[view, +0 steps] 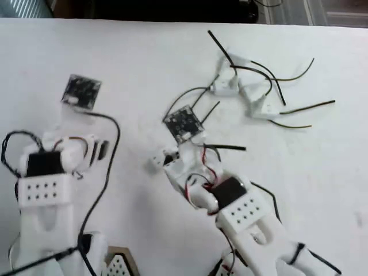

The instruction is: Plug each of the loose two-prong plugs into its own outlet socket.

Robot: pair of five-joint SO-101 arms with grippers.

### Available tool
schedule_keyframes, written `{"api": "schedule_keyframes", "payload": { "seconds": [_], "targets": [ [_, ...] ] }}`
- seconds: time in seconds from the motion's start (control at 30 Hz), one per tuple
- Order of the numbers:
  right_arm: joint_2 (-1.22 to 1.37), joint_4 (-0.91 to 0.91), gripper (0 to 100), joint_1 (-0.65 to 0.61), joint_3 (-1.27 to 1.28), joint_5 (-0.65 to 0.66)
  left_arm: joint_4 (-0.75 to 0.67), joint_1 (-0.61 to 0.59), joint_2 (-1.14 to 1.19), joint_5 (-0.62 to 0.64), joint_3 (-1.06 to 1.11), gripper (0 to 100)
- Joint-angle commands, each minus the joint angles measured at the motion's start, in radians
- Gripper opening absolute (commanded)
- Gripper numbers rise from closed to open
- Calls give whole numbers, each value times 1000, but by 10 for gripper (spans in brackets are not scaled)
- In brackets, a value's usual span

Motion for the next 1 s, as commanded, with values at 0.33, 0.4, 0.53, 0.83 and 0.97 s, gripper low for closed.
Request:
{"api": "schedule_keyframes", "payload": {
  "seconds": [0.33,0.4,0.53,0.83,0.97],
  "targets": [
    [536,8,18,-90,-371,18,-250,-145,-272,86,376,26],
    [576,8,18,-90,-388,69,-272,-156,-272,89,399,26],
    [631,7,18,-76,-417,117,-275,-160,-274,87,423,27],
    [654,8,18,-45,-419,120,-275,-160,-274,87,431,27],
    [657,8,18,-28,-416,120,-275,-160,-272,87,431,27]
  ]
}}
